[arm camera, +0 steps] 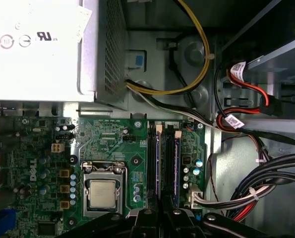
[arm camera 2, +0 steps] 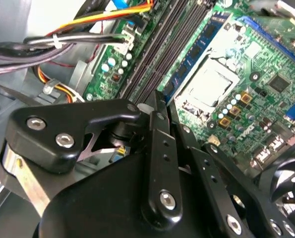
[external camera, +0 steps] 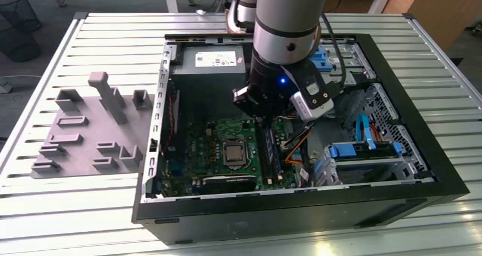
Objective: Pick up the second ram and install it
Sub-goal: 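Insert the second ram into the second slot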
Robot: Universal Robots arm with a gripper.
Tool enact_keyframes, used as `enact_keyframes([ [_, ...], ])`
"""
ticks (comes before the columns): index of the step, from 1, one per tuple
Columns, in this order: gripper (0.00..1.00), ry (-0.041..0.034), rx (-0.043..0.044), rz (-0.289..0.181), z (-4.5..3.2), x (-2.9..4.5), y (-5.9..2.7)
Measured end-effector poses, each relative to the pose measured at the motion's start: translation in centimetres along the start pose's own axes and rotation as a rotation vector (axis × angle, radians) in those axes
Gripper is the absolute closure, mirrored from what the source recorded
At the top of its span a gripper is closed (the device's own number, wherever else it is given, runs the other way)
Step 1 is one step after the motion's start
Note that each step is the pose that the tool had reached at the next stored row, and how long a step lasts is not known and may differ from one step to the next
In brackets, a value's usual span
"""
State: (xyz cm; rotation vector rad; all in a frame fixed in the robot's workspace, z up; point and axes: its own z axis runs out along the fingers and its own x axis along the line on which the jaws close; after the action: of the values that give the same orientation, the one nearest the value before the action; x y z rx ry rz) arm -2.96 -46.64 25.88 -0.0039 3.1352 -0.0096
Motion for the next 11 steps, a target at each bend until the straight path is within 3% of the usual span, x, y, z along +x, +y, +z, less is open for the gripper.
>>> enact_keyframes([
  [11,0.86,0.0005,0.0001,0.0,1.92,-0.04,-0.16],
])
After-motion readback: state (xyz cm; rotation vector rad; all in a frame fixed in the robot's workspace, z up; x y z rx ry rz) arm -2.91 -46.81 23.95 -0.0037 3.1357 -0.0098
